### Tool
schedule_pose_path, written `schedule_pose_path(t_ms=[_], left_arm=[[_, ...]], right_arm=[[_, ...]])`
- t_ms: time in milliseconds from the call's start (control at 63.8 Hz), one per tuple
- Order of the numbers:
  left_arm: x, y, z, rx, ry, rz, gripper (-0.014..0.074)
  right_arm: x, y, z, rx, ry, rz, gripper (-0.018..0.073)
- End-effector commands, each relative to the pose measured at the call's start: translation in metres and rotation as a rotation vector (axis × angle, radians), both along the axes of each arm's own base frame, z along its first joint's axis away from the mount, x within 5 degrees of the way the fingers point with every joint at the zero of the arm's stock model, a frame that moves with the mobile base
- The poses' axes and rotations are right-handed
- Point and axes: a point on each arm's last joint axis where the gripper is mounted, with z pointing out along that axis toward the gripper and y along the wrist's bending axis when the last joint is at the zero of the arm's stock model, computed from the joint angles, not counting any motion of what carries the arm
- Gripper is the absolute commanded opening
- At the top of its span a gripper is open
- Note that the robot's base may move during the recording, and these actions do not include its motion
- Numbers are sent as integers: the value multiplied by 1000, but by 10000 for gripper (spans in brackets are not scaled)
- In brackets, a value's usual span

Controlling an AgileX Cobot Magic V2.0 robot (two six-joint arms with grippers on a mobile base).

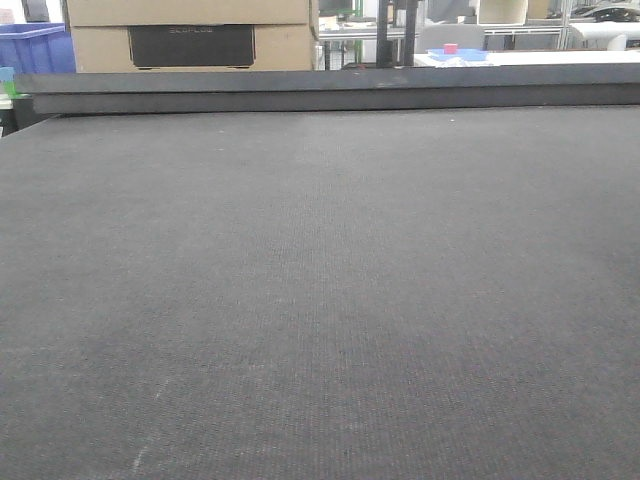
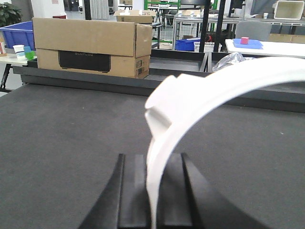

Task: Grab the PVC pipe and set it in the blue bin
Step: 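Hold the raised clamp steady between both grippers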

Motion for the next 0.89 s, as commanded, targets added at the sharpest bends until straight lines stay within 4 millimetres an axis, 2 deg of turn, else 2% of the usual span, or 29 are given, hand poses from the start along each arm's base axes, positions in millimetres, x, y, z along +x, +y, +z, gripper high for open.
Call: schedule_pose_path(t_ms=[0, 878], left_arm=[[-2, -1, 6, -15, -42, -12, -111], [-2, -1, 6, -15, -42, -12, -111]], right_arm=[[-1, -1, 3, -16, -34, -6, -162], [-1, -1, 3, -16, -34, -6, -162]])
